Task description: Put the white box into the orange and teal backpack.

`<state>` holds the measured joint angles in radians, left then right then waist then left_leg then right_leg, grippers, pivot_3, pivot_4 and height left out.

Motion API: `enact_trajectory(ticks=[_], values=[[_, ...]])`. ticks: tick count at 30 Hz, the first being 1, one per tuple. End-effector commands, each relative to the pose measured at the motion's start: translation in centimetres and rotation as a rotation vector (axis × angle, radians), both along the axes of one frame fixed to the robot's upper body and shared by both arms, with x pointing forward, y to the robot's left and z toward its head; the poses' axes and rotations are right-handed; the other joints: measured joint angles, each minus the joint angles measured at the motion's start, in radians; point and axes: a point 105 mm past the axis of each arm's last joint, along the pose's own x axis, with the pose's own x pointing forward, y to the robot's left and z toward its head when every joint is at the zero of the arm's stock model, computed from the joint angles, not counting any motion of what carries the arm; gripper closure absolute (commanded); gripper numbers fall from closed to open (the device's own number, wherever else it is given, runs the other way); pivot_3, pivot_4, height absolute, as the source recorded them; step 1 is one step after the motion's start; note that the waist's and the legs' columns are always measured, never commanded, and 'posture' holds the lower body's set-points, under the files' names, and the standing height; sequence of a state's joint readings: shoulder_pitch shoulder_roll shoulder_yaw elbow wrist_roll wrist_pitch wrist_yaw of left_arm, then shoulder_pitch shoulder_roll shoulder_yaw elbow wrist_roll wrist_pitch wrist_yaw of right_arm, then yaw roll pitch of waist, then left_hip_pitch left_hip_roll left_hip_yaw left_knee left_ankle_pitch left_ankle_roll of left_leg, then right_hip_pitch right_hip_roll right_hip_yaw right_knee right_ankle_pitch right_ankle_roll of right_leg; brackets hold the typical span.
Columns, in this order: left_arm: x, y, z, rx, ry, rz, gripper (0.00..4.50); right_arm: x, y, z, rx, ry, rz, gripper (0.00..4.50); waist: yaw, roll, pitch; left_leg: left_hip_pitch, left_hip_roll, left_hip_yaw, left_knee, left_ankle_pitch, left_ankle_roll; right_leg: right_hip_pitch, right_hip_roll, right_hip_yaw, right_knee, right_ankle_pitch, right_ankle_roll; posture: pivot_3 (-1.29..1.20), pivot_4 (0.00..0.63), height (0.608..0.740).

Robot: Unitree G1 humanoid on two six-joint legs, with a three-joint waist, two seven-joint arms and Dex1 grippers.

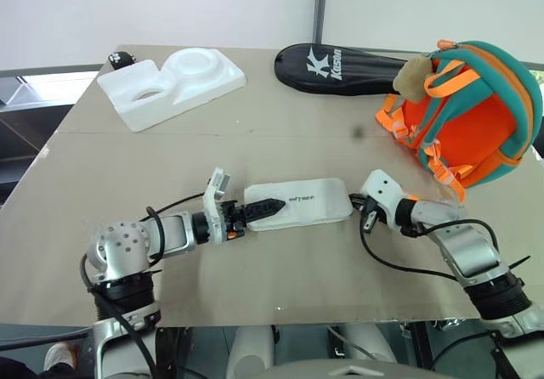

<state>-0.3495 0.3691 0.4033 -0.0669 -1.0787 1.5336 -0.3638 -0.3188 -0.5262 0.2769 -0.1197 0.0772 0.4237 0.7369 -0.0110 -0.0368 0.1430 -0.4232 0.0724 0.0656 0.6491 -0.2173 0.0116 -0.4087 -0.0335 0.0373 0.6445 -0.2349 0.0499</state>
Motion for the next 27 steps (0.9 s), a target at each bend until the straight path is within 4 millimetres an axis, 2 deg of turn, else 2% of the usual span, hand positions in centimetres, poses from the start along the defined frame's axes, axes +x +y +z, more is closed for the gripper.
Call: enact_trajectory(ticks=[1, 4, 5, 6, 7, 8, 11, 14, 17, 19, 21, 23, 27], values=[[0.1, -0.4, -0.2, -0.025, 0.011, 0.008, 1.25, -1.2, 1.1, 0.6, 0.056, -0.005, 0.054, 4.50, 0.001, 0.000, 0.000, 0.000, 0.000, 0.000, 0.000, 0.000, 0.000, 0.000, 0.000, 0.000, 0.000, 0.000, 0.000, 0.00, 0.150, 0.740], [0.2, -0.7, 0.1, -0.056, 0.005, 0.016, 2.59, -1.2, 1.1, 1.0, 0.079, -0.032, 0.034, 4.50, 0.000, 0.000, 0.000, -0.001, 0.000, 0.000, 0.000, 0.000, 0.000, 0.000, 0.000, 0.000, 0.000, 0.000, 0.000, 0.00, 0.150, 0.740], [0.2, -0.7, 0.3, -0.062, 0.000, 0.020, 2.77, -1.0, 0.9, 1.4, 0.092, -0.043, 0.009, 4.50, 0.001, 0.000, 0.000, -0.001, 0.000, 0.000, 0.000, 0.000, 0.000, 0.000, 0.000, 0.000, 0.000, 0.000, 0.000, 0.00, 0.150, 0.740], [0.2, -0.6, 0.5, -0.069, -0.013, 0.024, 3.18, -0.8, 0.4, 2.0, 0.116, -0.055, -0.027, 4.50, 0.000, 0.000, 0.000, -0.001, 0.000, 0.000, 0.000, 0.000, 0.000, 0.000, 0.000, 0.000, 0.000, 0.000, 0.000, 0.00, 0.150, 0.740], [0.2, -0.4, 0.8, -0.080, -0.024, 0.033, 3.39, -0.8, -0.1, 2.6, 0.151, -0.044, -0.056, 4.50, 0.000, 0.000, 0.000, -0.001, 0.000, 0.000, 0.000, 0.000, 0.000, 0.000, 0.000, 0.000, 0.000, 0.000, 0.000, 0.00, 0.150, 0.740], [0.3, -0.3, 1.1, -0.091, -0.036, 0.045, 3.40, -0.9, -0.6, 3.3, 0.189, -0.032, -0.072, 4.50, 0.001, 0.000, 0.000, -0.001, 0.000, 0.000, 0.000, 0.000, 0.000, 0.000, 0.000, 0.000, 0.000, 0.000, 0.000, 0.00, 0.150, 0.740], [0.3, 0.3, 1.9, -0.107, -0.082, 0.063, 3.40, -1.1, -2.4, 6.1, 0.280, -0.076, -0.153, 3.78, 0.000, 0.000, 0.000, -0.001, 0.000, 0.000, 0.000, 0.000, 0.000, 0.000, 0.000, 0.000, 0.000, 0.000, 0.000, 0.00, 0.150, 0.740], [0.6, 0.9, 3.0, -0.123, -0.139, 0.096, 3.40, -1.8, -4.9, 8.5, 0.355, -0.098, -0.275, 2.32, 0.001, 0.000, 0.000, -0.001, 0.000, 0.000, 0.000, 0.000, 0.000, -0.001, 0.000, 0.000, 0.000, 0.000, 0.000, 0.00, 0.150, 0.740], [0.9, 1.1, 3.7, -0.134, -0.176, 0.116, 3.40, -1.9, -7.0, 10.0, 0.384, -0.129, -0.411, 0.91, 0.001, 0.000, 0.000, -0.003, 0.000, -0.001, -0.002, 0.000, 0.000, -0.002, 0.000, 0.000, 0.000, 0.000, 0.000, 0.00, 0.150, 0.740], [1.4, 0.9, 4.5, -0.145, -0.212, 0.132, 3.40, -0.6, -10.3, 11.2, 0.419, -0.174, -0.662, 0.03, 0.000, 0.000, 0.001, -0.004, 0.000, 0.000, -0.002, 0.000, 0.000, -0.003, 0.000, 0.000, 0.000, 0.000, 0.000, 0.00, 0.150, 0.740], [1.9, 0.7, 4.9, -0.152, -0.225, 0.141, 3.40, 0.7, -12.0, 11.9, 0.477, -0.191, -0.815, 0.03, -0.001, 0.000, 0.001, -0.005, 0.000, 0.000, 0.000, 0.000, 0.000, -0.004, 0.000, 0.000, -0.001, -0.001, -0.002, 0.00, 0.150, 0.740], [2.1, 0.6, 5.0, -0.153, -0.228, 0.142, 3.40, 2.0, -12.4, 12.4, 0.525, -0.199, -0.876, 0.03, -0.001, 0.000, 0.001, -0.005, 0.000, 0.000, 0.000, 0.000, 0.000, -0.004, 0.000, 0.000, -0.001, -0.001, -0.002, 0.00, 0.150, 0.740], [2.5, 0.3, 5.4, -0.150, -0.243, 0.137, 3.40, 6.7, -13.4, 13.9, 0.633, -0.256, -1.007, 0.03, -0.005, 0.001, 0.001, -0.005, -0.001, 0.000, 0.000, 0.000, 0.000, -0.004, 0.000, 0.000, -0.001, 0.000, -0.001, 0.00, 0.150, 0.740]])
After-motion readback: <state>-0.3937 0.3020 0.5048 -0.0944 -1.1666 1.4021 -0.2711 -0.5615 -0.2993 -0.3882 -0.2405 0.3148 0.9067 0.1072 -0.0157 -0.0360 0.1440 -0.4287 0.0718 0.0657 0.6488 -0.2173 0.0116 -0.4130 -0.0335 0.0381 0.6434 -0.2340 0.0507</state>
